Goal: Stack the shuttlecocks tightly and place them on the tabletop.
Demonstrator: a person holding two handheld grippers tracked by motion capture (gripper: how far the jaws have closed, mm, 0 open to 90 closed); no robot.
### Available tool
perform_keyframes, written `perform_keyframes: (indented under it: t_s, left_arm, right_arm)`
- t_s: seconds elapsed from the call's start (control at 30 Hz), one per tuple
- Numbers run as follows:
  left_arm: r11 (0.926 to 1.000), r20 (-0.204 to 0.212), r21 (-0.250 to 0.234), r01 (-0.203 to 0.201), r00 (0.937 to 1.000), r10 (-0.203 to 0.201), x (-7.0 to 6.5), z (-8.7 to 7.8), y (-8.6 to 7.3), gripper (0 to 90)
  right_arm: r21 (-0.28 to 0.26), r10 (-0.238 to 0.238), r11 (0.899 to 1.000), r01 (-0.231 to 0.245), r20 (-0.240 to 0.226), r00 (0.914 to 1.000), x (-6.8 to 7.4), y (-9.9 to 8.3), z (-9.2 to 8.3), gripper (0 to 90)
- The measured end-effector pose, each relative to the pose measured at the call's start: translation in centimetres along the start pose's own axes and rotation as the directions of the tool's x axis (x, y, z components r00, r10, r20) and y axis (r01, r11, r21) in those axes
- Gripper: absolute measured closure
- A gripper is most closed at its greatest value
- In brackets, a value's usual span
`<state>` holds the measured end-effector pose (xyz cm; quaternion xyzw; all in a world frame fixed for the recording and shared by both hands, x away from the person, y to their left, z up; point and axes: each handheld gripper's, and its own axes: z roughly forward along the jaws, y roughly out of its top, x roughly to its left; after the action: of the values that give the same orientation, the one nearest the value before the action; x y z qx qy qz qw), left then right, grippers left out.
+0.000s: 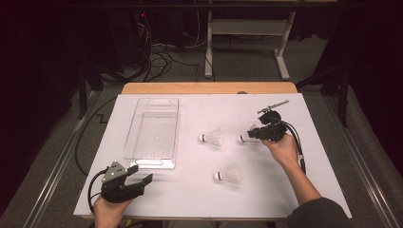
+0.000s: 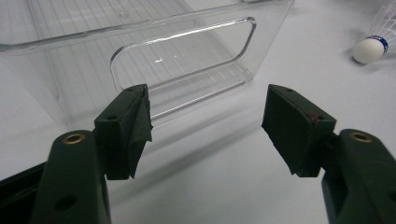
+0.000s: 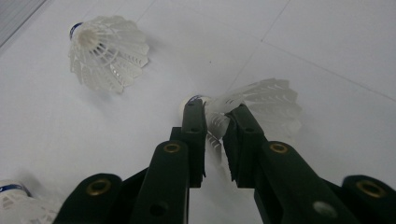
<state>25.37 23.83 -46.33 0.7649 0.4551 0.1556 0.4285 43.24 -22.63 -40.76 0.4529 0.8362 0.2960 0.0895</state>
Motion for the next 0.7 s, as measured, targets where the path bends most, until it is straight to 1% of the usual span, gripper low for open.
perform_keyframes:
  t_s: [0.2,0.33,0.37,0.43,0.7]
  left_arm:
    - [1.0000,0.001,0.001,-0.001,1.0000,0.001,0.0,0.0,0.0,33.2]
    - [1.0000,-0.001,0.002,0.000,1.0000,0.000,0.0,0.0,0.0,33.2]
    - [1.0000,-0.001,0.002,-0.001,1.0000,0.001,0.0,0.0,0.0,33.2]
    - [1.0000,-0.001,0.000,-0.001,1.0000,0.001,-0.1,0.0,0.0,33.2]
    - [1.0000,-0.001,0.001,-0.001,1.0000,0.001,0.0,0.0,0.0,33.2]
  right_arm:
    - [0.026,0.010,1.000,-0.010,-0.013,0.9999,0.1,-0.9,0.2,84.2]
    - [0.020,0.019,1.000,-0.018,-0.029,0.9994,-0.2,-1.4,0.2,88.2]
    - [0.018,0.028,0.999,-0.027,-0.041,0.9988,-0.2,-1.5,0.2,89.4]
    - [0.017,0.032,0.999,-0.031,-0.051,0.9982,-0.2,-1.6,0.2,89.9]
    - [0.003,0.022,1.000,-0.022,-0.077,0.9968,0.1,-1.7,0.2,90.0]
